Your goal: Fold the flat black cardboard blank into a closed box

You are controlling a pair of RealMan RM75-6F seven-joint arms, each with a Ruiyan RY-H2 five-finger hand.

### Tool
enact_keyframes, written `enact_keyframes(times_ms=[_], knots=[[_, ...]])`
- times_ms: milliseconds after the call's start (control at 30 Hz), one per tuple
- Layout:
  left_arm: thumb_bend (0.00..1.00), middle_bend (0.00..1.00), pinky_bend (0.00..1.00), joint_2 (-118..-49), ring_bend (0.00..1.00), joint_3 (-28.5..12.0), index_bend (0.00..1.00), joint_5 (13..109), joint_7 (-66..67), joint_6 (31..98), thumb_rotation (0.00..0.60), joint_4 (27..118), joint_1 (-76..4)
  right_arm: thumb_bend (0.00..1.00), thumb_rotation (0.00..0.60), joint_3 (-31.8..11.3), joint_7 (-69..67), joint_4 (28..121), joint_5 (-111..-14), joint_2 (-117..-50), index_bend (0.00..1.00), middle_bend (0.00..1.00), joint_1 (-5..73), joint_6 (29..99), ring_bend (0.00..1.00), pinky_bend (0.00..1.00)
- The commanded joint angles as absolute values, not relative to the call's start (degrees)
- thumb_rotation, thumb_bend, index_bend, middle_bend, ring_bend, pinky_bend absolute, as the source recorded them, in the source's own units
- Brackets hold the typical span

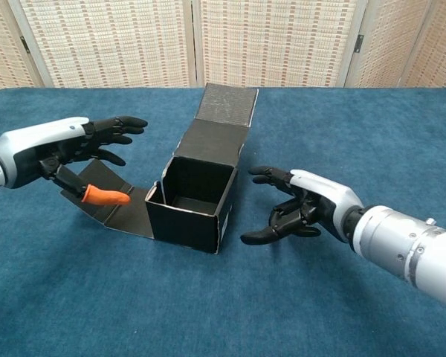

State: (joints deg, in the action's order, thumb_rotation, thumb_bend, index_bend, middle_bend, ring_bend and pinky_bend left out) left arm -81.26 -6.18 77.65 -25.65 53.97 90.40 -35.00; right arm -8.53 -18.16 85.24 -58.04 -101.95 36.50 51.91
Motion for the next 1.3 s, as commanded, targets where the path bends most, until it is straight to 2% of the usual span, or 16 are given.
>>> enact_keyframes(times_ms=[33, 267, 567, 767, 1000, 1133, 1233, 1267, 1300], knots=[[0.23, 0.0, 0.16, -81.18, 0.0, -6.44, 0.0, 78.01, -27.28, 53.99, 0.6, 90.22, -34.93, 0.0, 0.6, -10.63, -14.51, 80.8, -57.01, -108.1, 0.0, 0.0, 38.29, 52.43, 0.58, 1.0], [0.23, 0.0, 0.16, -80.79, 0.0, -6.38, 0.0, 79.43, -31.65, 52.76, 0.6, 88.76, -35.42, 0.0, 0.6, -13.57, -11.83, 71.76, -56.69, -117.95, 0.0, 0.0, 39.36, 54.54, 0.57, 1.0], [0.23, 0.0, 0.16, -80.35, 0.0, -5.8, 0.0, 80.91, -34.71, 52.89, 0.6, 87.4, -35.28, 0.0, 0.6, -16.22, -16.16, 62.89, -60.48, -124.9, 0.0, 0.0, 39.06, 55.83, 0.57, 1.0], [0.23, 0.0, 0.16, -79.75, 0.0, -5.2, 0.0, 81.81, -34.93, 53.65, 0.6, 87.39, -34.88, 0.0, 0.6, -17.28, -17.61, 59.04, -62.66, -126.76, 0.0, 0.0, 38.36, 57.12, 0.57, 1.0], [0.23, 0.0, 0.16, -79.6, 0.0, -4.89, 0.0, 82.23, -34.92, 53.59, 0.6, 87.56, -35.03, 0.0, 0.6, -16.96, -18.54, 60.5, -64.88, -126.65, 0.0, 0.0, 36.92, 57.81, 0.57, 1.0], [0.23, 0.0, 0.16, -79.51, 0.0, -4.76, 0.0, 82.36, -34.84, 53.76, 0.6, 87.78, -34.99, 0.0, 0.6, -18.44, -18.48, 58.74, -64.7, -127.88, 0.0, 0.01, 37.69, 56.65, 0.57, 1.0], [0.23, 0.0, 0.17, -79.32, 0.0, -4.7, 0.0, 82.15, -34.91, 54.19, 0.6, 87.91, -34.66, 0.0, 0.6, -20.5, -19.07, 56.36, -64.34, -129.67, 0.0, 0.13, 38.74, 56.18, 0.6, 1.0], [0.23, 0.0, 0.17, -79.32, 0.0, -4.81, 0.0, 81.93, -34.84, 54.76, 0.6, 87.98, -34.35, 0.0, 0.6, -21.47, -19.69, 55.87, -63.86, -130.0, 0.02, 0.21, 39.21, 56.15, 0.62, 1.0], [0.23, 0.0, 0.17, -79.4, 0.0, -4.98, 0.0, 81.8, -34.62, 55.61, 0.6, 88.1, -33.96, 0.02, 0.6, -22.14, -20.17, 55.77, -63.17, -130.0, 0.08, 0.31, 39.69, 55.87, 0.65, 1.0]])
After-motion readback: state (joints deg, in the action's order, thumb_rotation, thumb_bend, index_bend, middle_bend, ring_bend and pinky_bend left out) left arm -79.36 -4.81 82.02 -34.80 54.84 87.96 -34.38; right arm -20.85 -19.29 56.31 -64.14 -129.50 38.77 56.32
